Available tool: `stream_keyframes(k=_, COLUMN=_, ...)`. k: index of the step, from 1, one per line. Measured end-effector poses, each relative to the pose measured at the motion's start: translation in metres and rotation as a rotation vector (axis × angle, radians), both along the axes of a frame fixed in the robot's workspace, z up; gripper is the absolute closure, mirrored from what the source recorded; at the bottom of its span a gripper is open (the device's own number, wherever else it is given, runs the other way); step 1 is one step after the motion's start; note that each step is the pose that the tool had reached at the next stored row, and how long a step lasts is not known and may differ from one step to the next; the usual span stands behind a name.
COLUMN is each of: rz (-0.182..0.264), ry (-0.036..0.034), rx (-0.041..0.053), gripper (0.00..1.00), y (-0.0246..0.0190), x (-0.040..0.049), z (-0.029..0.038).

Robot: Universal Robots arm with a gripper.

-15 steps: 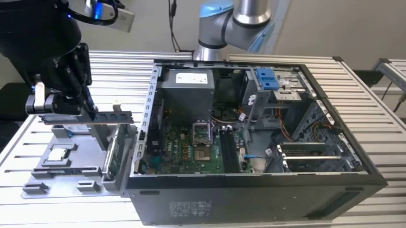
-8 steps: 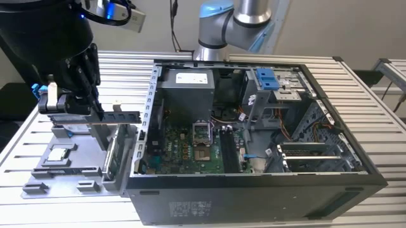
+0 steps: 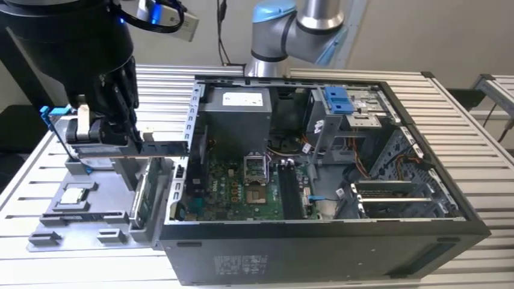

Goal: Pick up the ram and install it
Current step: 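Pick up the ram and move it above insertion slot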

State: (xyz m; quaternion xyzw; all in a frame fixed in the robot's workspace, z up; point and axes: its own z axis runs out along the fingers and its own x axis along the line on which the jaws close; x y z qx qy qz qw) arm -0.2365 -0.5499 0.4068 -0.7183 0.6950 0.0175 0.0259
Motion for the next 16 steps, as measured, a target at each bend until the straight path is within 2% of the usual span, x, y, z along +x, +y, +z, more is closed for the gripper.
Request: stream_keyframes(k=16, rz=0.000, ry=0.0000, rx=-0.0001, gripper=0.85, y=0.0000, x=0.0304, z=0.0000)
